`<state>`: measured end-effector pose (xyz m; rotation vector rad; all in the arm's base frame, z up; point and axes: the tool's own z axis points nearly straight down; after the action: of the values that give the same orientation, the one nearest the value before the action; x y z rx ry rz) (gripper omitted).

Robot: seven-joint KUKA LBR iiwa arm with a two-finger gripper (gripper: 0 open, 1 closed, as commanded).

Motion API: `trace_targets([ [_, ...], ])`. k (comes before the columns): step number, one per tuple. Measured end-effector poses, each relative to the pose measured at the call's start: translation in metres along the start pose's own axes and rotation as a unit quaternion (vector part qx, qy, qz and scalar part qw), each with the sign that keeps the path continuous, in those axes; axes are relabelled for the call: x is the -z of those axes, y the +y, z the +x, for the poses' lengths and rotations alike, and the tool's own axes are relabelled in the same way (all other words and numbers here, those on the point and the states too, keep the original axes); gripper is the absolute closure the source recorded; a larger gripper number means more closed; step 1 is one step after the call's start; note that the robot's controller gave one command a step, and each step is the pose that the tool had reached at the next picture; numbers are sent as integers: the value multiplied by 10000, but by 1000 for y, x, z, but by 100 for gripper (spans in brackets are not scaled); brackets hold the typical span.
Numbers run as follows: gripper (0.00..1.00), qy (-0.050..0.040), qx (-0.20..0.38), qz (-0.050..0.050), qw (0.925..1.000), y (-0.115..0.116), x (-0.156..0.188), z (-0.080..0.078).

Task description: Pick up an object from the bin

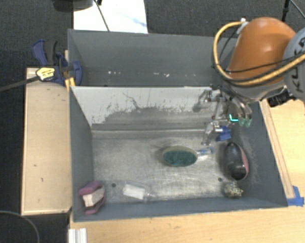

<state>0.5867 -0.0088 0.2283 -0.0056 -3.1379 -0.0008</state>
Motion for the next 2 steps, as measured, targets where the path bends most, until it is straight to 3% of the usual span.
trace_targets([
  [1, 0, -65, -726, -7, 9973, 3, -158, 33],
  [2, 0, -53, -101, 1, 9999, 5, -127, 29],
])
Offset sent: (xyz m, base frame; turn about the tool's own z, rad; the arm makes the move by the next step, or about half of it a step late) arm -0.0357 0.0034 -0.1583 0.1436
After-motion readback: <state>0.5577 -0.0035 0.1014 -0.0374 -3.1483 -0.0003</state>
